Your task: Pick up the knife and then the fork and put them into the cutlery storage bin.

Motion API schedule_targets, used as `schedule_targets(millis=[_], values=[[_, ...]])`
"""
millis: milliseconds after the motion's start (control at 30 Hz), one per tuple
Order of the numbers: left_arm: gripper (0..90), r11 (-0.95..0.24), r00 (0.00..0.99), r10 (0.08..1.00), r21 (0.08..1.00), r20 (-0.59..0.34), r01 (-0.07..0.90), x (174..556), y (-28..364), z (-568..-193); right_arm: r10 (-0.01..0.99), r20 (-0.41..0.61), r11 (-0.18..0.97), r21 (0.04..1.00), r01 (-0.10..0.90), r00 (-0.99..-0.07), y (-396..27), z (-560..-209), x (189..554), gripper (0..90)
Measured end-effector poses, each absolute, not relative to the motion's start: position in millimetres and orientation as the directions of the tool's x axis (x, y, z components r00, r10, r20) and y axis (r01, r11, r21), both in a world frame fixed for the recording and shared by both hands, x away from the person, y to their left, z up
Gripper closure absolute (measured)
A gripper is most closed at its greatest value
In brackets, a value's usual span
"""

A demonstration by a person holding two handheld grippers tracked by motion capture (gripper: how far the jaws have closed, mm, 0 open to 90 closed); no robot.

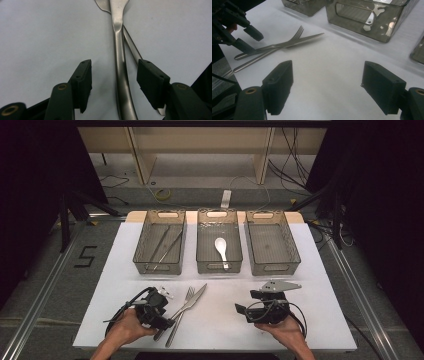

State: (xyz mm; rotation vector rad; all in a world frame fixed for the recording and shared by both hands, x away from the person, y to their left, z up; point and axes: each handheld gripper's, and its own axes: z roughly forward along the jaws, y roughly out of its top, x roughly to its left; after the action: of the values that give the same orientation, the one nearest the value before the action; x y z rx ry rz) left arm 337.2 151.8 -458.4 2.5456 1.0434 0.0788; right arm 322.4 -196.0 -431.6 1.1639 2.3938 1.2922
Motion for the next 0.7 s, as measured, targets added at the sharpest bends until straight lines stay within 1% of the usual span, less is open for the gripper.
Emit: schedule_targets(millis=[167, 233, 700], values=[[48.9, -0.673, 0.734, 0.676, 0.351, -0.066, 0.651, 337.4, 149.2, -460.0, 0.707, 0.183, 0.329, 0.77, 0.546, -0.684, -195.0, -432.3, 322.4, 25.9], [50.7, -0.668, 0.732, 0.678, 0.356, -0.069, 0.653, 337.3, 148.7, -460.7, 0.707, 0.182, 0.331, 0.768, 0.548, -0.683, -194.5, -432.6, 322.2, 25.9], [59.9, -0.703, 0.75, 0.659, 0.315, -0.045, 0.637, 339.5, 141.4, -465.1, 0.704, 0.175, 0.348, 0.76, 0.55, -0.688, -191.8, -434.3, 320.8, 26.4]])
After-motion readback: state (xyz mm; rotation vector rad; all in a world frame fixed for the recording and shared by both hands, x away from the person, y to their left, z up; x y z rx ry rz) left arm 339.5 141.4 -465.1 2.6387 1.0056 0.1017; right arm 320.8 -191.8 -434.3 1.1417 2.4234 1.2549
